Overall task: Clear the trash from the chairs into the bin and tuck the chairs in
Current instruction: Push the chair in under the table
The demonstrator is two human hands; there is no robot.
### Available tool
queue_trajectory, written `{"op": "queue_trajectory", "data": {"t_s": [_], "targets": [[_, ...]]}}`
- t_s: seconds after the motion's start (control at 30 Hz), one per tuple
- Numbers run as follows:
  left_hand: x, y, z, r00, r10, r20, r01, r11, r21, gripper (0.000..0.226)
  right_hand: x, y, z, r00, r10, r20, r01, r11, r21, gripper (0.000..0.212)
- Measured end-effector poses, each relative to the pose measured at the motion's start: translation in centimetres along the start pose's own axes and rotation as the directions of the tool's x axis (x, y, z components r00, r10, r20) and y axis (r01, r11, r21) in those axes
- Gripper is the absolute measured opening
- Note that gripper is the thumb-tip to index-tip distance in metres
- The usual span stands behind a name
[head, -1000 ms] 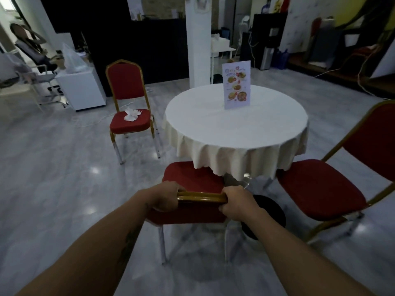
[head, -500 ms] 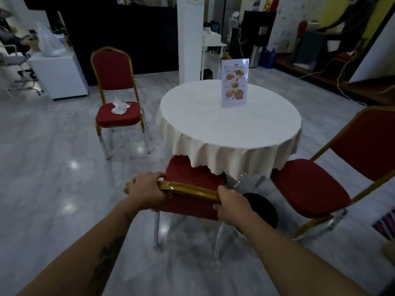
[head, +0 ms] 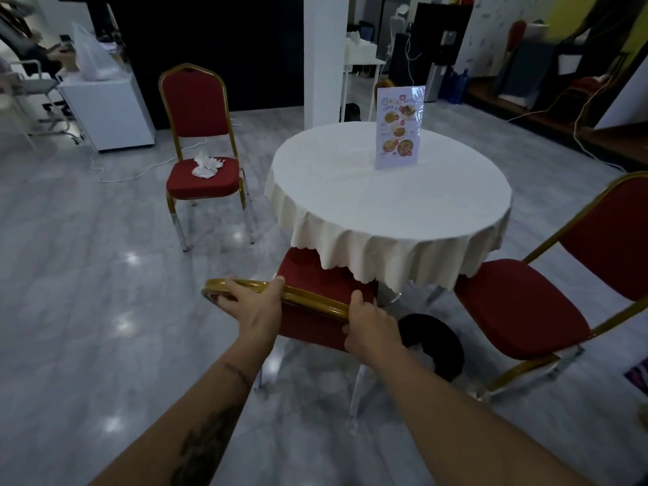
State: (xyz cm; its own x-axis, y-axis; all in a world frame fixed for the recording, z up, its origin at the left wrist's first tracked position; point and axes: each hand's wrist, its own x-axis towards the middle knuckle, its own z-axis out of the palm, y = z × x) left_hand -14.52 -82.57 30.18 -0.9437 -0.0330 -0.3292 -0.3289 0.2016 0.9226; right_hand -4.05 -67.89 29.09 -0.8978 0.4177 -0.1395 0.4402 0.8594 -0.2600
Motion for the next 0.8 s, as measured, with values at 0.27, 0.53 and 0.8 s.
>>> {"op": "queue_trajectory", "data": {"t_s": [0.27, 0.53, 0.8], "targets": [[0.5, 2.4, 2.3, 0.987, -0.106, -0.119, 0.116, 0.990, 0.078, 0.113, 1.5, 1.1, -1.0, 0.995, -0.059, 0.086, 0.061, 0.998, -0.027, 0.031], [4.4, 4.0, 0.2, 0.989, -0.087, -0.121, 0.109, 0.975, 0.193, 0.115, 3.4, -1.5, 0.3, 0.989, -0.067, 0.129, 0.050, 0.990, 0.134, 0.024], [5.3, 3.5, -0.2, 0.985, -0.033, -0.167, 0.065, 0.979, 0.194, 0.108, 3.5, -2.7, 1.4, 0.989, -0.063, 0.131, 0.030, 0.972, 0.235, 0.025]]}}
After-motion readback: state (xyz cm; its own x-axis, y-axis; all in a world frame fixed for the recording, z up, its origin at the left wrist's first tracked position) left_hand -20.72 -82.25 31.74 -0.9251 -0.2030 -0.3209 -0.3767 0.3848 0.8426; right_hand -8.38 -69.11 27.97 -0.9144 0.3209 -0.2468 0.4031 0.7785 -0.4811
